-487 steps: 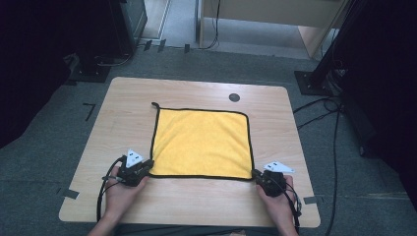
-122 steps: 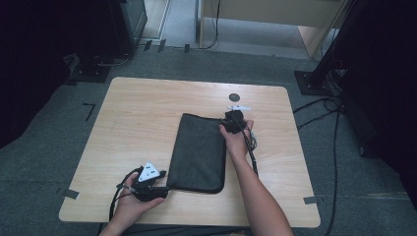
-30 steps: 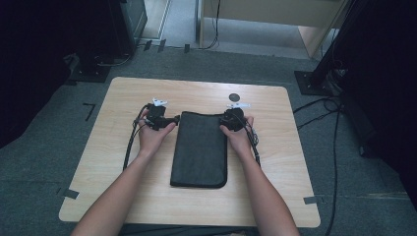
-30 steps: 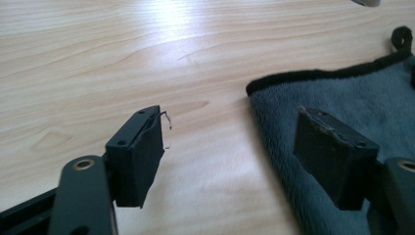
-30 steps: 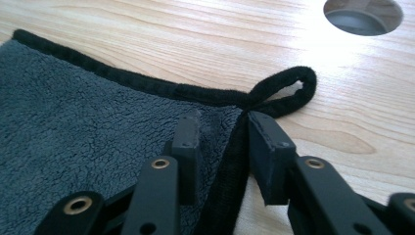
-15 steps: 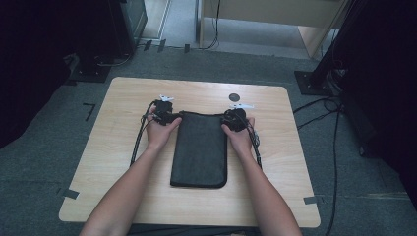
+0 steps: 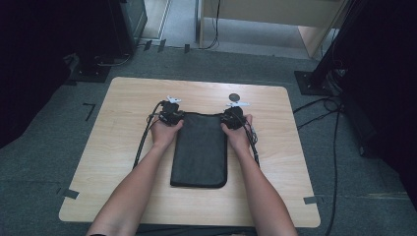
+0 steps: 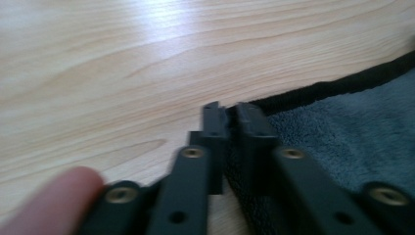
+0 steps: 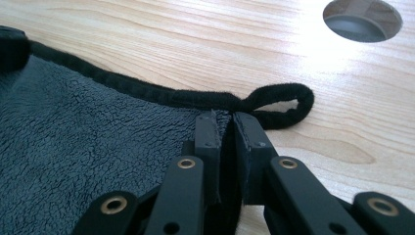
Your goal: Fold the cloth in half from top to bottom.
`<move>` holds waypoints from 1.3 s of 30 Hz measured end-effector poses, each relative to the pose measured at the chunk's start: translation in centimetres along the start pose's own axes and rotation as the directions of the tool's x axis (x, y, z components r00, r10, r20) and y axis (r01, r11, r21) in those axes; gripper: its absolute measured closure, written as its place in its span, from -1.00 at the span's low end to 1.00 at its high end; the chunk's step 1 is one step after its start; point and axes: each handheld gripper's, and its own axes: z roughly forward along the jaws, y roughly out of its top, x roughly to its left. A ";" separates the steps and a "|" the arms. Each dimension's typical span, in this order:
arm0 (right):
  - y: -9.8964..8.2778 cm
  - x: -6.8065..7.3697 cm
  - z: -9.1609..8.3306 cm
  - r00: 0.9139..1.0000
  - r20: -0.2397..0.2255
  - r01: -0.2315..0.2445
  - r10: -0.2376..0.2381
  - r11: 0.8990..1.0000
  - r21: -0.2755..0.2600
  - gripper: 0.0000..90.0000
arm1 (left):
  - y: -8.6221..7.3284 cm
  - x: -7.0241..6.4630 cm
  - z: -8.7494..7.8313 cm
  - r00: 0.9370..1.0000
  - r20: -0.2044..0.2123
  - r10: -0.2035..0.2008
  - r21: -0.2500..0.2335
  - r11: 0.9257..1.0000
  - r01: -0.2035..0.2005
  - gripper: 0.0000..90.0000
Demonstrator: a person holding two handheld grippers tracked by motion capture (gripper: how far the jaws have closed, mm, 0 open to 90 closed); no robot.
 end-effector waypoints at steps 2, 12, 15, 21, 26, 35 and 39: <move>0.0 0.0 -0.1 1.000 0.000 0.006 -0.006 1.000 -0.008 0.84 | 0.2 0.3 -0.3 1.000 0.011 -0.022 -0.006 1.000 0.022 0.99; 2.5 0.6 -2.3 0.999 -0.007 0.049 -0.051 0.988 -0.143 0.90 | 3.0 1.4 -4.1 0.998 0.048 0.029 -0.130 0.991 -0.023 1.00; 3.4 0.8 -3.8 0.998 -0.020 0.059 -0.064 0.977 -0.203 0.90 | 3.5 1.6 -5.8 0.997 0.064 0.053 -0.179 0.983 -0.041 1.00; 2.4 2.0 -6.9 0.992 -0.037 0.110 -0.123 0.959 -0.260 0.90 | 1.5 1.0 -9.5 0.989 0.096 0.114 -0.253 0.964 -0.086 1.00; -0.9 3.4 -10.0 0.980 -0.069 0.159 -0.187 0.943 -0.292 0.90 | -1.8 0.1 -12.7 0.975 0.123 0.184 -0.287 0.947 -0.143 1.00; -7.8 5.6 -13.5 0.955 -0.082 0.255 -0.285 0.930 -0.264 0.90 | -7.9 -2.3 -15.9 0.952 0.151 0.266 -0.259 0.940 -0.222 1.00; -10.5 6.5 -14.4 0.948 -0.102 0.275 -0.302 0.937 -0.216 0.90 | -10.6 -3.1 -16.3 0.954 0.178 0.239 -0.203 0.958 -0.202 1.00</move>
